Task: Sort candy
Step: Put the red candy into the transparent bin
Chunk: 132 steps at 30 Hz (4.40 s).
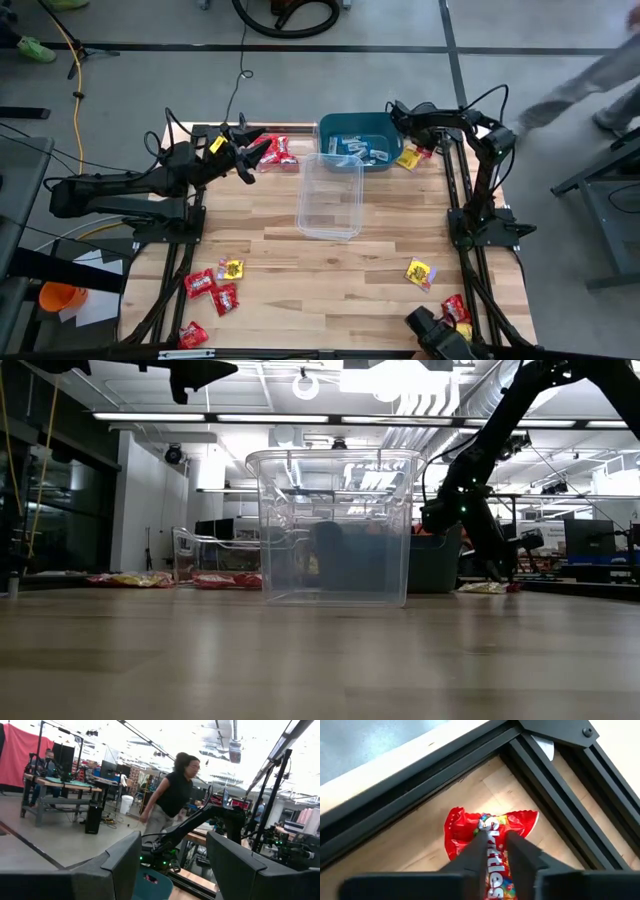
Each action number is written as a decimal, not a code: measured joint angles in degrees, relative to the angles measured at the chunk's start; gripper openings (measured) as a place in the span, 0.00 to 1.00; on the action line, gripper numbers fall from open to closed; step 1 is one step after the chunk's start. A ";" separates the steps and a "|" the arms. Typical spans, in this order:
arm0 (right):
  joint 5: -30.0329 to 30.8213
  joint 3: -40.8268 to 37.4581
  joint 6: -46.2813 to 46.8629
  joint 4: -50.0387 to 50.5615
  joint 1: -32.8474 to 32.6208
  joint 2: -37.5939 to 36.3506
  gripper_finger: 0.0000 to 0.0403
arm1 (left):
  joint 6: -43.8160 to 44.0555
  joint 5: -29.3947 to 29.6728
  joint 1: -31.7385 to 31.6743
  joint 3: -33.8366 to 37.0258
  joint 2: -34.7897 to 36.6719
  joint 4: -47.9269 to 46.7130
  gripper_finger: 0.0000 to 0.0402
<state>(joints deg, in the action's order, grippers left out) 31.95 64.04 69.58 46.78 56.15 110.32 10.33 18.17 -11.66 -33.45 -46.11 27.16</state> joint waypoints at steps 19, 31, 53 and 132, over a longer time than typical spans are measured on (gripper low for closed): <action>7.35 -0.99 -14.08 -1.24 -1.08 -18.31 0.00 | -0.98 0.04 0.00 -1.55 0.48 -0.13 0.53; 1.54 -0.97 -31.01 -15.35 -8.63 -38.53 0.00 | -0.94 0.04 0.02 -1.55 0.48 -0.13 0.53; -12.59 -19.00 -14.98 -20.57 -7.51 -45.11 0.01 | 2.12 0.04 0.02 -1.55 0.48 -0.28 0.53; -23.39 -39.31 -8.45 -61.01 -19.19 -73.10 0.00 | 5.60 -0.90 0.07 -1.57 -1.18 -0.20 0.53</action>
<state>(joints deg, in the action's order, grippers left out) 8.56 24.73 61.13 -14.23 36.96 37.22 15.93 17.28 -11.60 -35.03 -47.29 26.96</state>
